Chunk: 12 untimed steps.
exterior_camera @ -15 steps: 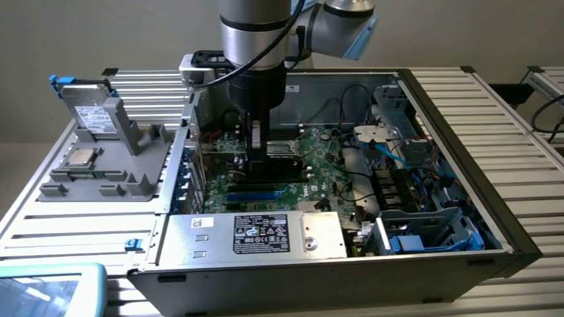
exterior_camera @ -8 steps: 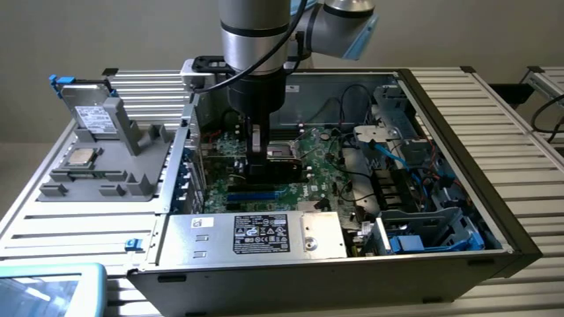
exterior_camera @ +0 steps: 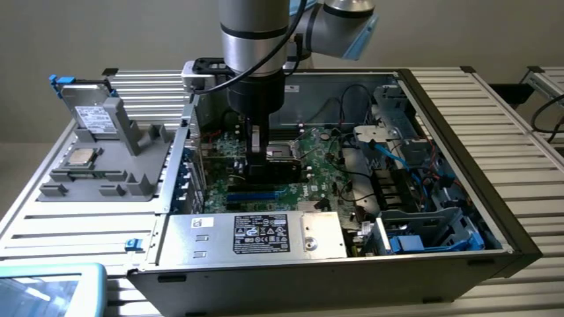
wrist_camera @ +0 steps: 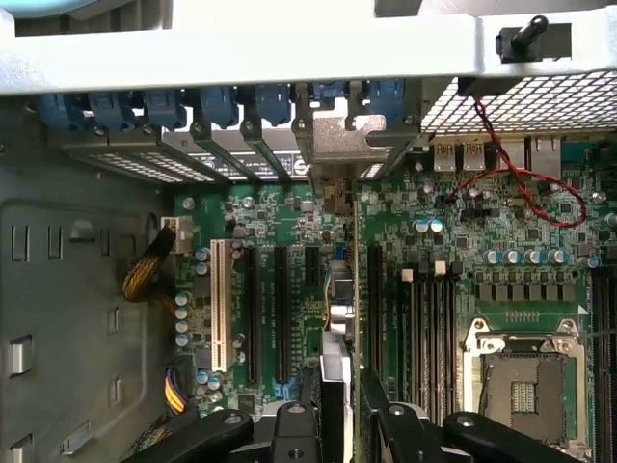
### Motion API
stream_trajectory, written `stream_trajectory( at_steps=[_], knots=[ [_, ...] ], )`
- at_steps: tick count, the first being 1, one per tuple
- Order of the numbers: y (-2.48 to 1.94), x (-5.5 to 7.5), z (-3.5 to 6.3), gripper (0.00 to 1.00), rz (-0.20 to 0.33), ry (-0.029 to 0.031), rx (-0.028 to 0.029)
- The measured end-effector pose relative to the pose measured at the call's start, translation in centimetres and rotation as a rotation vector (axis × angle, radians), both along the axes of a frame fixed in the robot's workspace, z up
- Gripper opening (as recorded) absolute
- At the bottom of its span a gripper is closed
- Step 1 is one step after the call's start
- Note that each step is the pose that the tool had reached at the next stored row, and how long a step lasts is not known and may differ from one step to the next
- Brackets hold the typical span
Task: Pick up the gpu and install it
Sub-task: 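Insert the gpu into the slot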
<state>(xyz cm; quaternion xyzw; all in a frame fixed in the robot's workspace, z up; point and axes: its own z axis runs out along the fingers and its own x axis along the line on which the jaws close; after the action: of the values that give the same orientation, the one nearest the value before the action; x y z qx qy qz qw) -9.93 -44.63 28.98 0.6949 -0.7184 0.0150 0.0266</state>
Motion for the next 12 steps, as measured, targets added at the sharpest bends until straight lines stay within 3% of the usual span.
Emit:
stream_trajectory(
  at_steps=[5, 7, 12],
  knots=[
    [-0.02, 0.0, -0.54, 0.27, 0.000, 0.0000, -0.0001],
    [-0.05, -0.7, -1.84, 0.27, 0.000, 0.0001, -0.0006],
    [-0.09, -0.7, -2.26, 0.27, 0.000, 0.0000, -0.0028]
  ],
)
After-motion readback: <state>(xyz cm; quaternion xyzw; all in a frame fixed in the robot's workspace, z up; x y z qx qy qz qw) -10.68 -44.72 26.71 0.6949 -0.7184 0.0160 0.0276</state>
